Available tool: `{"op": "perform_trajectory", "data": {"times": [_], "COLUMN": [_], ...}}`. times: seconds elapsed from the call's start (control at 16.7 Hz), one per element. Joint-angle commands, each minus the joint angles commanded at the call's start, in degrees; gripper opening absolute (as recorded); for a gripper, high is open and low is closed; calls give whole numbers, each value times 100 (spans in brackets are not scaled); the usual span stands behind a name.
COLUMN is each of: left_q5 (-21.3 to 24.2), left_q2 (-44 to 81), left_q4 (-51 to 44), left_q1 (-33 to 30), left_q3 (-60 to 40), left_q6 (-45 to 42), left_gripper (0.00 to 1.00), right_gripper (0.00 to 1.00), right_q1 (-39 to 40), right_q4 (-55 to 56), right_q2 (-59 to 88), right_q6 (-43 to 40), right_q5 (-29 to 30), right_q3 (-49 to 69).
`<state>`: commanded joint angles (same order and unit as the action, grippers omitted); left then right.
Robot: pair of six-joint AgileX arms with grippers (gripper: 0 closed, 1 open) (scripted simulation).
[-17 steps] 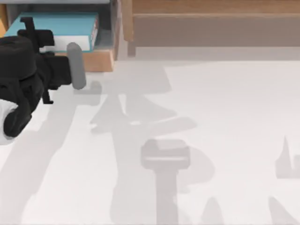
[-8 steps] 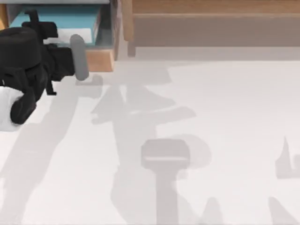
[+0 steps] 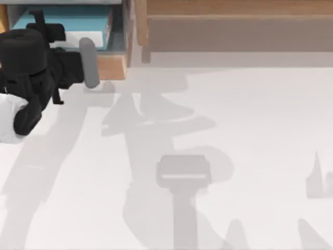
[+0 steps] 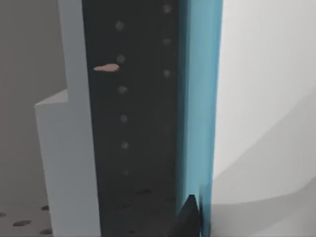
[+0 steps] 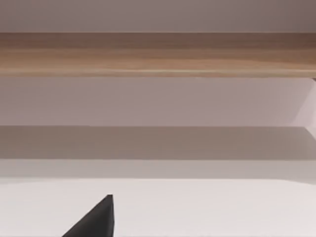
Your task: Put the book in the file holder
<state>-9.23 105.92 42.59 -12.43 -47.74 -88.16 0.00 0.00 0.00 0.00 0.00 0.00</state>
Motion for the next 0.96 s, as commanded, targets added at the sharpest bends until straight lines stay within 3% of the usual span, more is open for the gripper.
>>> {"op": "perform_trajectory", "data": {"times": [0.6, 0.96], "left_q5": [0, 0], "left_q2": [0, 0], "left_q4": [0, 0], "left_q1": [0, 0], "left_q3": [0, 0], "left_q6": [0, 0], "left_gripper": [98, 100], "right_gripper": [100, 100], "right_q1": [0, 0], "right_q4": [0, 0], "right_q2": [0, 0], "right_q6": [0, 0], "right_q5": [0, 0], "right_q3": [0, 0]}}
